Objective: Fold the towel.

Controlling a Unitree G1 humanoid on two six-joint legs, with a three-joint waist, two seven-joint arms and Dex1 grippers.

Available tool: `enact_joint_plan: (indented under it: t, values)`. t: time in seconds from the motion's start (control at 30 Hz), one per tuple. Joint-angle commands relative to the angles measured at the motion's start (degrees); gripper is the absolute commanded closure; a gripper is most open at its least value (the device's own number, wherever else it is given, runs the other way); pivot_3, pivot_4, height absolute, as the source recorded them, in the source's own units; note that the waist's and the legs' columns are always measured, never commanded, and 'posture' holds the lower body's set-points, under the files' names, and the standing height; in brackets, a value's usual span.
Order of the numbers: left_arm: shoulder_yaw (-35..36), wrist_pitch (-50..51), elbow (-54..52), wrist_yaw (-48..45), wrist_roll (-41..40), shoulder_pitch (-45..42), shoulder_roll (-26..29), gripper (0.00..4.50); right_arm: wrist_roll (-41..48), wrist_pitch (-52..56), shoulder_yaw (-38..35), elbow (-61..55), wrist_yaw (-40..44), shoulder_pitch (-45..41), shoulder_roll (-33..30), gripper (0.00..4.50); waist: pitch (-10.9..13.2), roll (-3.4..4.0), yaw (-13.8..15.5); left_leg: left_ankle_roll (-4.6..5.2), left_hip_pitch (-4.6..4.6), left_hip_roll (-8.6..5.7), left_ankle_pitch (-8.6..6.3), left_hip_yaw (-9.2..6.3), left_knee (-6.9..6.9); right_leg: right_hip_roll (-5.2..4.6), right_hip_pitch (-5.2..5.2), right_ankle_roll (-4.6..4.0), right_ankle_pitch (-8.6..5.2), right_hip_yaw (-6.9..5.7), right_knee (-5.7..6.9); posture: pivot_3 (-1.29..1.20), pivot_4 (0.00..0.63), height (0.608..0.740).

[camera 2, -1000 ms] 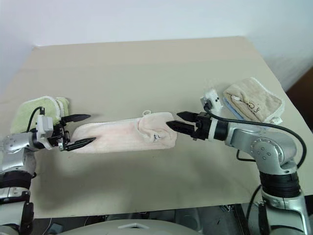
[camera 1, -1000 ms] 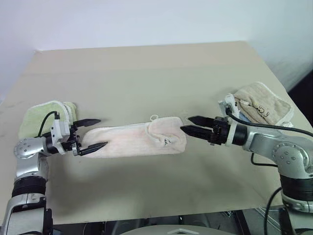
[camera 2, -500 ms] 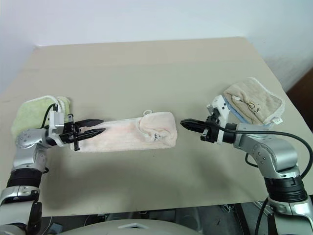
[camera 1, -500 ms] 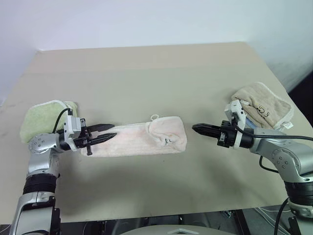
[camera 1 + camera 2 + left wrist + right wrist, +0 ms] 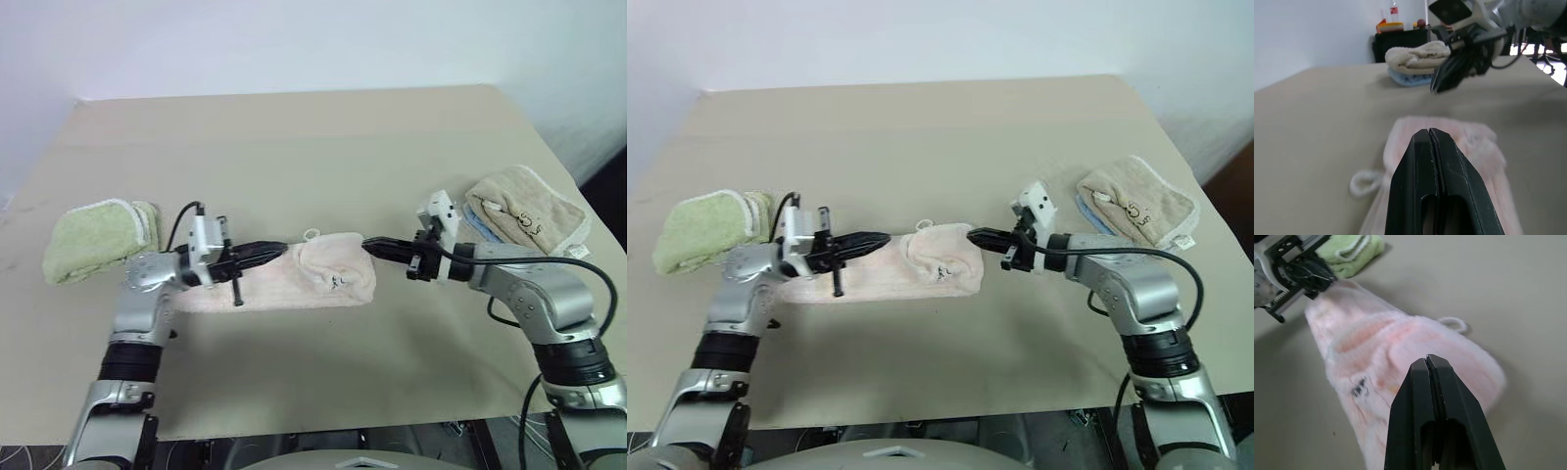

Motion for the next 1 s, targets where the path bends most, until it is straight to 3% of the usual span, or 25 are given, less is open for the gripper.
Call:
enact_joint_plan:
  t: [0.03,0.3,0.63,1.0]
  values:
    - [-3.54,0.66,-2.27,3.85,3.02,-2.05,-2.29,4.47,-1.81,-0.40,1.43,0.60,-1.20,-1.78,2.00,4.50,0.00,0.00,-0.02,0.00,0.00,0.00,0.00,0.00,0.04,0.01,0.02,0.00,0.00,0.00,0.00,0.00,0.150,0.728]
    - [-8.64,0.55,-1.73,6.54,5.84,-3.48,-6.53,4.47,-6.12,-0.12,5.12,2.53,-4.02,-1.83,6.37,4.50,0.00,0.00,-0.16,0.00,0.00,0.00,0.01,0.01,0.07,0.05,0.01,0.01,0.01,0.00,0.06,0.00,0.150,0.728]
    - [-10.49,3.52,-0.38,3.55,8.63,-1.61,1.11,4.47,-9.38,-0.65,6.07,3.92,-4.55,-1.27,6.72,4.50,0.00,0.01,-0.17,0.01,0.01,-0.01,0.01,0.01,0.11,0.07,-0.03,0.01,0.00,-0.01,0.08,0.00,0.150,0.728]
    - [-12.28,2.62,3.20,3.81,12.32,-1.49,2.56,4.47,-10.99,-1.58,7.41,1.18,-0.72,-0.25,4.72,4.50,0.00,0.01,-0.11,0.00,0.01,-0.02,0.00,-0.01,0.12,0.06,-0.03,0.01,0.00,-0.02,0.08,0.00,0.150,0.728]
